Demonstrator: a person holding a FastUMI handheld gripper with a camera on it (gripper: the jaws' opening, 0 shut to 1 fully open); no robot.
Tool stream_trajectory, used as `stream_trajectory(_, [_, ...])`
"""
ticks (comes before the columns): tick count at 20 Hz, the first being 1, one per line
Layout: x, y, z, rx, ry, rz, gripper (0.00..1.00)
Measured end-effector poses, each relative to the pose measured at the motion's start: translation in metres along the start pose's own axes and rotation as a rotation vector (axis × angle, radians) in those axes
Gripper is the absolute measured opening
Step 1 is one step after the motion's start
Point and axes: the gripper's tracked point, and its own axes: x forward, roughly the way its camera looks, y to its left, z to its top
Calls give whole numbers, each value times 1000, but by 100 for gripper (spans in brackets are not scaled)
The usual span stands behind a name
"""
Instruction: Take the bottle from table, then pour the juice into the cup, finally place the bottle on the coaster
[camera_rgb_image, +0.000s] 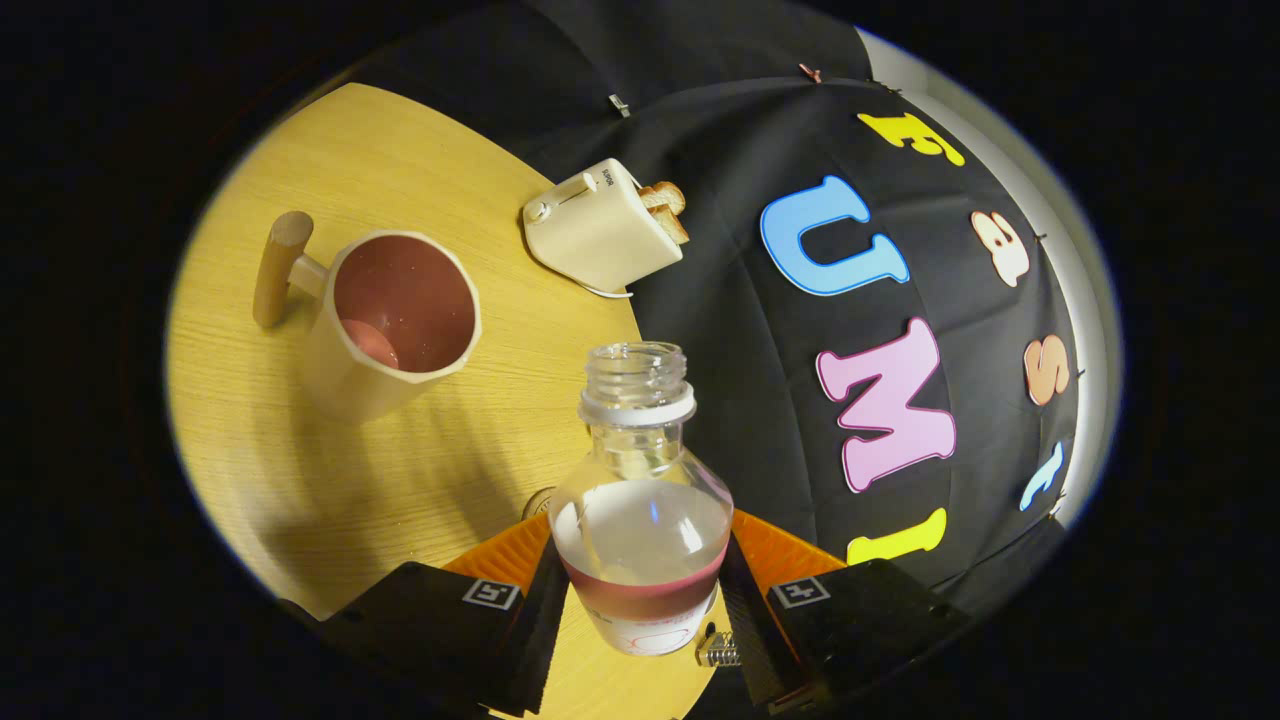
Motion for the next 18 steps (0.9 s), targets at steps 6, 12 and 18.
stream_trajectory(6, [9, 10, 17, -123, -34, 8, 76])
stream_trajectory(12, [18, 27, 25, -253, -77, 37, 76])
stream_trajectory(18, [27, 27, 29, -401, -105, 13, 76])
